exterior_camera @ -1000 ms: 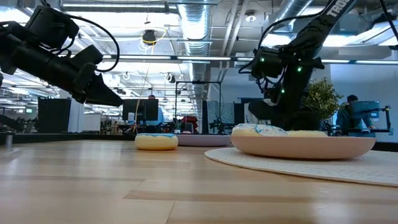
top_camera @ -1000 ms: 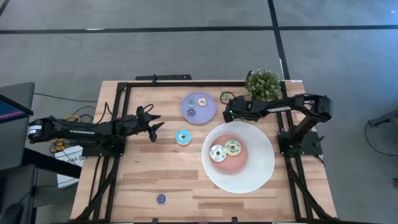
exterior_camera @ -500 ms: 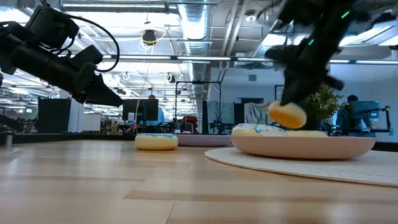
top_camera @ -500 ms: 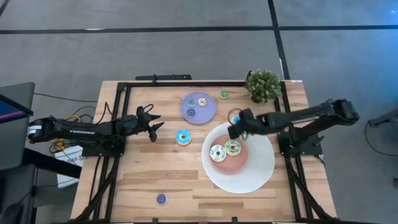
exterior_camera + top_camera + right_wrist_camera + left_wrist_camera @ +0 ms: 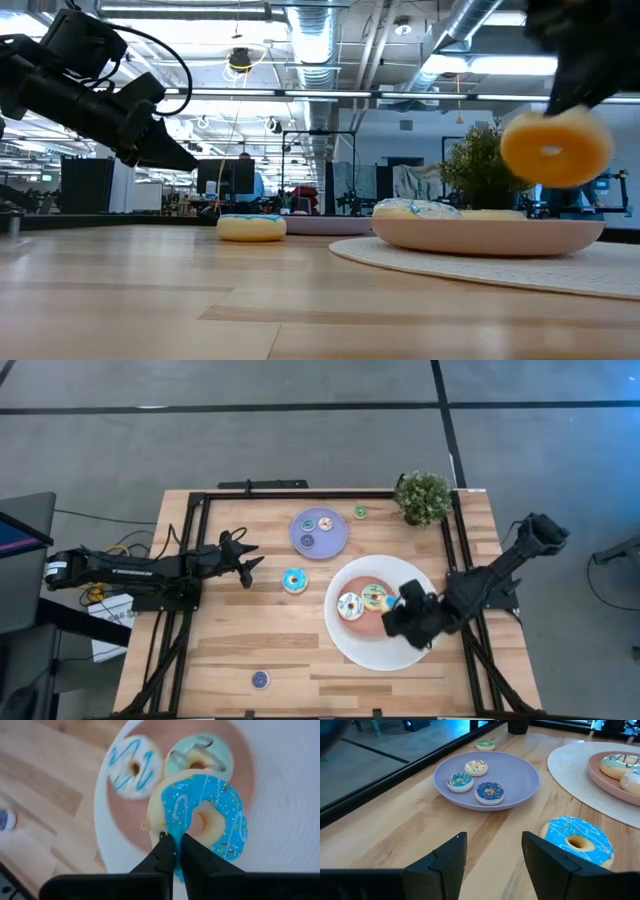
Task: Pick & Place donuts
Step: Put the right big blue donut on the orange plate
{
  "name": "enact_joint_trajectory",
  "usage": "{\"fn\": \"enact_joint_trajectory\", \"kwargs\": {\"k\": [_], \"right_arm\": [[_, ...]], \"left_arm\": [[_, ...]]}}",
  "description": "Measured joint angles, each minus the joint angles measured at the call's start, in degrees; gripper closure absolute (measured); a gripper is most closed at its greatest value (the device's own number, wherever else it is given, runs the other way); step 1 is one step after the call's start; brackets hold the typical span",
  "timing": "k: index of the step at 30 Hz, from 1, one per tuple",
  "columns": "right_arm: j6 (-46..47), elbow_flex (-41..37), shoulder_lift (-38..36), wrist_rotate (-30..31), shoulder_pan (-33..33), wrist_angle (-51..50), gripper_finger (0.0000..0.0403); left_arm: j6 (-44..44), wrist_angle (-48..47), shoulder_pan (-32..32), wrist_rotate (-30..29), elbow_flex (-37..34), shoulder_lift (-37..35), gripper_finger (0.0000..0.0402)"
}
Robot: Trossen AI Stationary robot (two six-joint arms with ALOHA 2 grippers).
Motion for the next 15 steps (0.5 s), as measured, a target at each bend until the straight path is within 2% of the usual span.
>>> {"fn": "enact_joint_trajectory", "kwargs": {"k": [3, 7, 15], "right_arm": [[2.3, 6.0, 4.8, 0.8, 2.5, -5.6, 0.0398], [2.4, 12.4, 11.9, 0.5, 2.6, -10.6, 0.0395], [-0.2, 19.9, 23.8, -3.2, 0.0, -12.7, 0.0381]], "left_arm": [[-0.7, 0.0, 0.0, 0.3, 0.0, 0.0, 0.0219], [-1.6, -0.5, 0.0, 1.5, 0.0, 0.0, 0.0219], [-2.0, -1.7, 0.0, 1.8, 0.0, 0.0, 0.0219]]}}
